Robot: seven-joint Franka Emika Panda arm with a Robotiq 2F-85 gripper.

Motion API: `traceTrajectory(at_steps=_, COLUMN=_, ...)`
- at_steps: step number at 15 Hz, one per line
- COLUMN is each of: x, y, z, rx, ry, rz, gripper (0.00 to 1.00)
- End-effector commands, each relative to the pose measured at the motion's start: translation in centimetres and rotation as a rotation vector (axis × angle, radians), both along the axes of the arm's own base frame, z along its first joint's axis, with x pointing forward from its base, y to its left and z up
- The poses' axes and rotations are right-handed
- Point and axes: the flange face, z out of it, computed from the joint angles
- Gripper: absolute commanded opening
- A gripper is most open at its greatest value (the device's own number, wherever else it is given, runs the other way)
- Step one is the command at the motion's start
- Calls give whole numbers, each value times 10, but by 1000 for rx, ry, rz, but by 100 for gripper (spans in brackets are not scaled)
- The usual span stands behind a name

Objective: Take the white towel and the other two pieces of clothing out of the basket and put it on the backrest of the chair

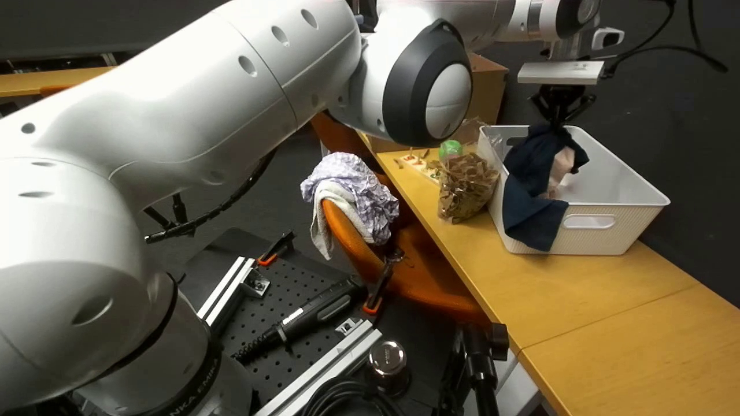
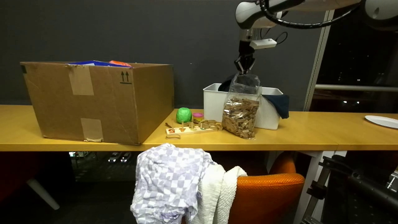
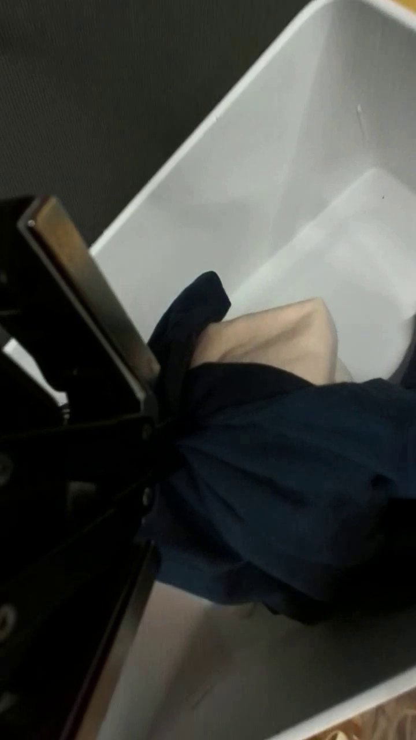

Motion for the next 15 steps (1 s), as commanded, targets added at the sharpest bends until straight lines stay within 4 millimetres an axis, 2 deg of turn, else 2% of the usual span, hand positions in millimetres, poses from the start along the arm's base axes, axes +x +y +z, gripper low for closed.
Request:
traceTrajectory(at_steps=1, x=-6, y=3, z=64, rx=-43, ry=-51, rz=-89, gripper=2)
traceTrajectory(at_steps=4, x=-2, y=16, z=112, rx=-85, ry=-147, rz=-87, gripper=2)
traceTrajectory(at_steps=8, x=6, y=47, z=176, rx=-207, ry=-284, rz=-20, gripper=2)
traceTrajectory(at_steps=12, x=10, y=88, z=231, rx=-300, ry=-399, rz=63, gripper=2)
traceTrajectory(at_steps=15, x=5, y=123, z=266, rx=-248, ry=-422, rz=147, gripper=2)
